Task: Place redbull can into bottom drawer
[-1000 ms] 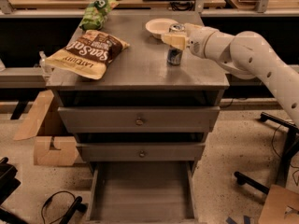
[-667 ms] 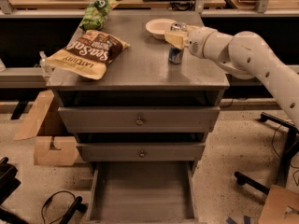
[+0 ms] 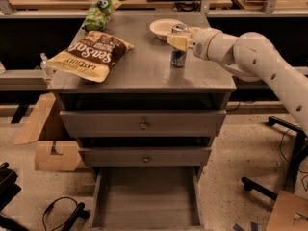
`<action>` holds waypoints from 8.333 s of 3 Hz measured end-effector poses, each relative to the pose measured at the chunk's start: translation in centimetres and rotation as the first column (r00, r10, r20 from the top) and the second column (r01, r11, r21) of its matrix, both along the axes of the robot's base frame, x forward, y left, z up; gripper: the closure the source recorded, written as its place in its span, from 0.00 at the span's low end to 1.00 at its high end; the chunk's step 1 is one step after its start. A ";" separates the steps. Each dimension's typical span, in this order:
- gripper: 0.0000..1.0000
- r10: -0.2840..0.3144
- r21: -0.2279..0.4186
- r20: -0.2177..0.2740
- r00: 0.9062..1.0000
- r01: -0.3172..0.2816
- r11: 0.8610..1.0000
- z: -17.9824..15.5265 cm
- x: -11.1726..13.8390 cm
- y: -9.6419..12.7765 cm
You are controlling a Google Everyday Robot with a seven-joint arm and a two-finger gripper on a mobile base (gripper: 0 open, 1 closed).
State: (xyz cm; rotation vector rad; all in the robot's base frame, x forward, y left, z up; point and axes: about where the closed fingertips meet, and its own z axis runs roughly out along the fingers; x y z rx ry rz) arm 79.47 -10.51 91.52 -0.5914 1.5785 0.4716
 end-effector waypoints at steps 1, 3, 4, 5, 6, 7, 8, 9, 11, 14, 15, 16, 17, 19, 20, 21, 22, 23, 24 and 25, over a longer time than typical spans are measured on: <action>1.00 -0.001 0.000 0.003 1.000 0.001 1.000 0.9 -0.4 0.3; 1.00 0.046 -0.045 0.048 0.998 -0.044 0.998 4.6 -9.9 2.2; 1.00 0.070 -0.083 0.047 0.996 -0.066 0.994 5.2 -15.8 0.6; 1.00 0.096 -0.086 0.033 0.995 -0.093 0.992 5.6 -20.9 -3.8; 1.00 0.188 -0.056 0.009 0.982 -0.188 0.981 3.6 -24.5 -6.7; 1.00 0.271 -0.054 -0.016 0.962 -0.272 0.961 2.3 -26.1 -5.5; 1.00 0.281 -0.052 -0.015 0.960 -0.281 0.958 1.7 -25.8 -5.1; 1.00 0.300 -0.050 -0.029 0.953 -0.301 0.952 -1.5 -26.5 -4.0; 1.00 0.476 -0.065 -0.045 0.878 -0.478 0.876 -22.1 -30.4 1.1; 1.00 0.517 -0.067 -0.052 0.855 -0.519 0.852 -30.2 -28.8 4.2; 1.00 0.526 -0.069 -0.043 0.849 -0.528 0.847 -34.7 -26.3 7.7; 1.00 0.547 -0.076 -0.022 0.837 -0.547 0.834 -39.8 -23.8 11.7; 1.00 0.590 -0.070 0.011 0.808 -0.588 0.806 -45.0 -22.3 15.5; 1.00 0.673 0.042 0.023 0.740 -0.673 0.739 -55.1 -23.3 21.8; 1.00 0.673 0.042 0.023 0.740 -0.673 0.738 -55.1 -23.3 21.9; 1.00 0.707 0.044 0.011 0.707 -0.707 0.706 -58.5 -23.5 24.2; 1.00 0.754 0.019 -0.012 0.656 -0.754 0.657 -63.6 -23.8 27.0; 1.00 0.771 -0.009 -0.032 0.636 -0.771 0.636 -67.4 -23.7 28.3; 1.00 0.767 -0.015 -0.047 0.640 -0.768 0.640 -70.4 -23.8 28.5; 0.82 0.767 -0.014 -0.048 0.640 -0.768 0.640 -70.5 -23.7 28.6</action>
Offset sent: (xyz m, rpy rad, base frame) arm -0.0723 0.0252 0.0526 -0.0452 -0.0523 0.0332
